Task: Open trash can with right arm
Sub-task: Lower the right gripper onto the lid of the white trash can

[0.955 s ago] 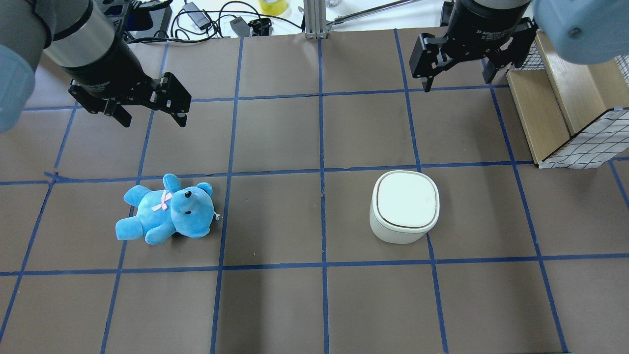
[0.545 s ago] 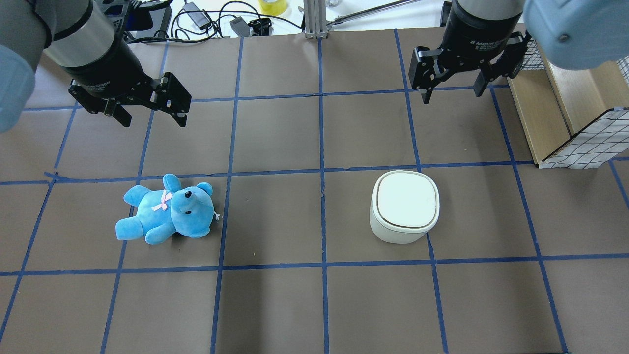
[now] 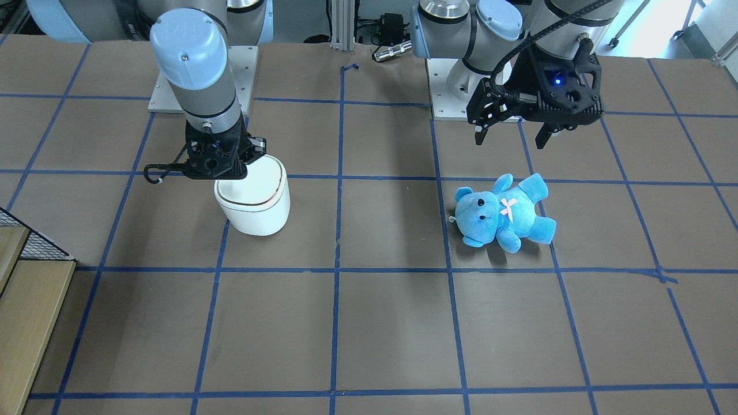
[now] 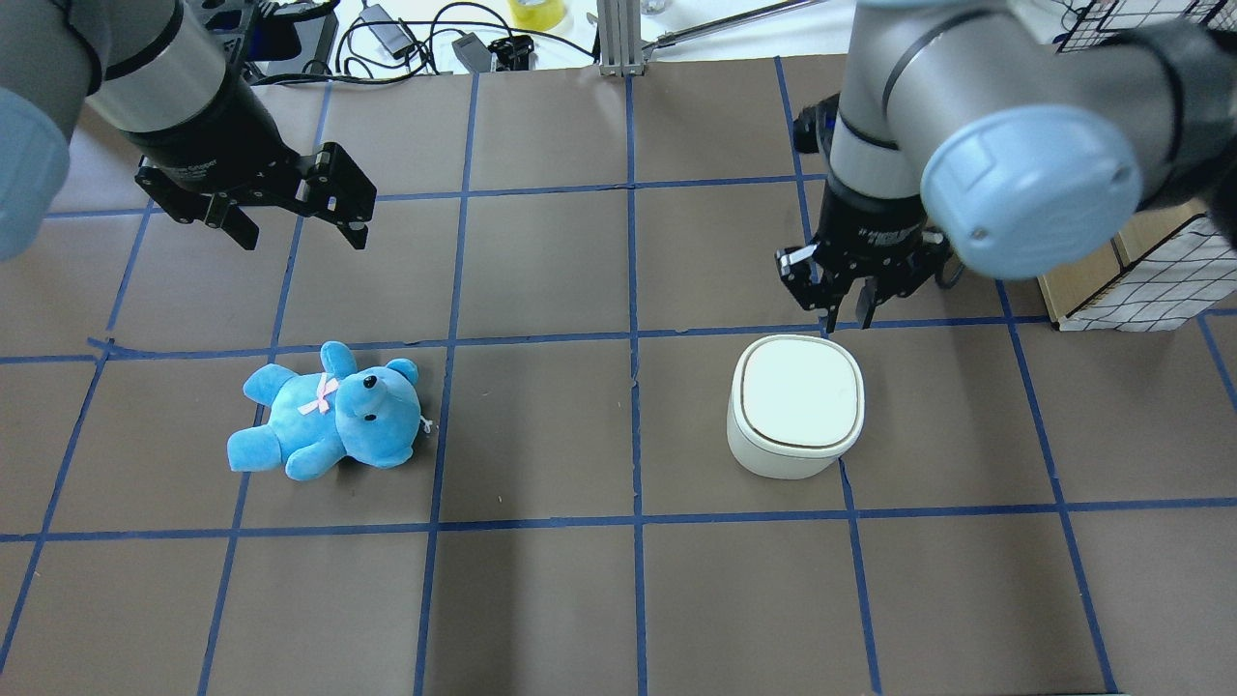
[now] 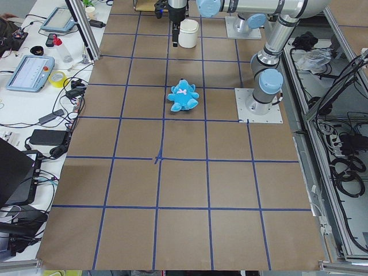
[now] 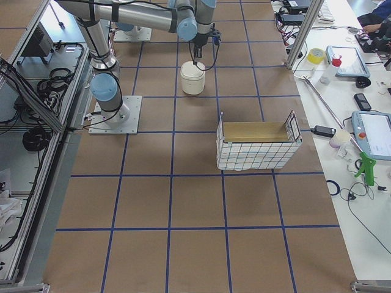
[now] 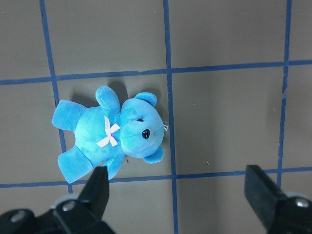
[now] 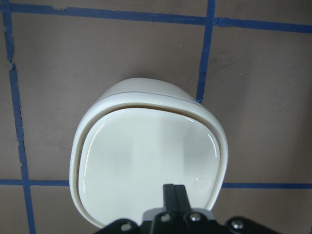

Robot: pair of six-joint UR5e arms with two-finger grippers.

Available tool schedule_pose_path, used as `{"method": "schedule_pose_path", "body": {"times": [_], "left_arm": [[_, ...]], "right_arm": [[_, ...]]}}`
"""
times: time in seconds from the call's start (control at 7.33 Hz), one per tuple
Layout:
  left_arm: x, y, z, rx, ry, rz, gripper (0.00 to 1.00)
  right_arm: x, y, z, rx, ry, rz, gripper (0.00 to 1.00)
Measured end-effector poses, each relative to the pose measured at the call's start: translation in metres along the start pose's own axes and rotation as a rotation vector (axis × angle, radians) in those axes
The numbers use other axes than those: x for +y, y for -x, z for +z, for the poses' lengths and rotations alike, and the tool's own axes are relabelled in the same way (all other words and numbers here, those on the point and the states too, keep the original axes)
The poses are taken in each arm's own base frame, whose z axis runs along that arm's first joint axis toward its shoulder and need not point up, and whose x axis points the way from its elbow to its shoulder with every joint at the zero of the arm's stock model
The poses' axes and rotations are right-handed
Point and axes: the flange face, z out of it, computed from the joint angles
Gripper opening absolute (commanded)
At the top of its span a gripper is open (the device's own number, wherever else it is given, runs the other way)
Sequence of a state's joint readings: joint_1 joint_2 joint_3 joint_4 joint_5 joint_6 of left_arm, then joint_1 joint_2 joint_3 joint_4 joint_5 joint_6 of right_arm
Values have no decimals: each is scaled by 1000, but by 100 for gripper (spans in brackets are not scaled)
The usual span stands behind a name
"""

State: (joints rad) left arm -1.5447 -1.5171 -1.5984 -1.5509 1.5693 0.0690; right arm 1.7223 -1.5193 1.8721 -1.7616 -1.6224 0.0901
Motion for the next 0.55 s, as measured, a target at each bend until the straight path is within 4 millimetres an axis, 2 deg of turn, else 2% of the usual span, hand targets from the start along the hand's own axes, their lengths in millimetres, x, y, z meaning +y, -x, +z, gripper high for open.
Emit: {"method": "schedule_pose_path", "body": {"times": [0.27,0.41,0.55], "left_arm": [[0,0,0,0,0,0,100],[0,0,0,0,0,0,100],[0,0,0,0,0,0,100]], "right_arm": [[-4,4,33,3,18,-8,0],[-7,5,37,3,13,-8,84],[-7,4,26,0,-12,-3,100]]}}
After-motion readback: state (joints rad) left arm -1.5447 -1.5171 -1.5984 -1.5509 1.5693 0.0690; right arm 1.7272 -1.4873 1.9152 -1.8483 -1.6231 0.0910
